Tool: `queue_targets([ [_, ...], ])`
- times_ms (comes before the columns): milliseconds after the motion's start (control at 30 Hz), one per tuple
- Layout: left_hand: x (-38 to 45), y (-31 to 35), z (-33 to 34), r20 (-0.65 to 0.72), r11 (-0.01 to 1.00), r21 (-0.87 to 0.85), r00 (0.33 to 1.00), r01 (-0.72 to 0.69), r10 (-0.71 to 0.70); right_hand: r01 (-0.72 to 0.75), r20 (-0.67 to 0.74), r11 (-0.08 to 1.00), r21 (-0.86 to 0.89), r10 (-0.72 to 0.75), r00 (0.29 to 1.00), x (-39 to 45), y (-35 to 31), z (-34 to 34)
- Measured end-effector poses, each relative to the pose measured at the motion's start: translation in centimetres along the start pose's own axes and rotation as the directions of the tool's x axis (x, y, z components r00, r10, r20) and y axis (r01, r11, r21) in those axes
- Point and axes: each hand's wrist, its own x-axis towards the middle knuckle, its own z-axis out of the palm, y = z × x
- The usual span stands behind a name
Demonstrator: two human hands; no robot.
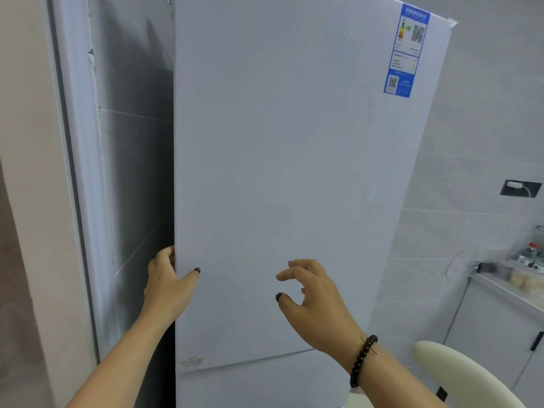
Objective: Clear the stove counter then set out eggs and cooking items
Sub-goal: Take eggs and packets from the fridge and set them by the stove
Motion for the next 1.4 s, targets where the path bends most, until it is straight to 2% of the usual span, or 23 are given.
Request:
queue_targets([
  [200,-5.0,-0.8,-0.1,-0.096,0.988,-0.133,0.993,-0.076,0.064,-0.013,0.008,1.000,-0.003,0.013,1.000,-1.9,-0.4,-1.3],
  [333,-7.9,-0.1,-1.3,-0.050,0.942,-0.316,0.993,-0.116,0.105,0.019,0.024,1.000,-0.012,-0.018,1.000,-3.6,-1.2,-1.9],
  [467,-10.2,0.9,-2.4,-0.032,0.910,-0.391,0.990,-0.137,0.135,0.047,0.026,0.999,0.018,-0.048,0.999,-5.6,-2.1,-2.2],
  [700,-14.3,2.4,-2.3,-0.021,0.930,-0.347,0.993,-0.119,0.119,0.087,-0.015,0.994,0.066,-0.086,0.996,-10.5,-3.5,-3.4],
  [900,-18.9,5.5,-1.3,0.166,0.914,-0.405,0.982,-0.020,0.095,0.123,-0.083,0.987,0.101,-0.114,0.990,-14.5,-4.1,-5.0],
  [1067,-22.3,6.5,-0.3,0.191,0.896,-0.442,0.972,-0.038,0.135,0.113,-0.132,0.988,0.105,-0.099,0.986,-17.6,-3.7,-6.1],
  [1167,-23.8,6.8,0.3,0.263,0.891,-0.449,0.943,-0.065,0.202,0.088,-0.173,0.991,0.102,-0.070,0.982,-19.2,-3.2,-6.9],
  [1233,-24.7,7.3,0.3,0.348,0.889,-0.445,0.893,-0.112,0.287,0.072,-0.212,0.992,0.105,-0.049,0.976,-20.0,-2.9,-7.4],
  [1333,-25.2,8.9,0.4,0.492,0.895,-0.426,0.795,-0.136,0.355,0.026,-0.342,0.992,0.123,0.018,0.940,-21.0,-2.0,-8.5],
  [1400,-25.1,9.6,0.7,0.500,0.893,-0.425,0.784,-0.148,0.368,-0.003,-0.425,0.991,0.134,0.060,0.903,-21.5,-1.5,-9.5],
])
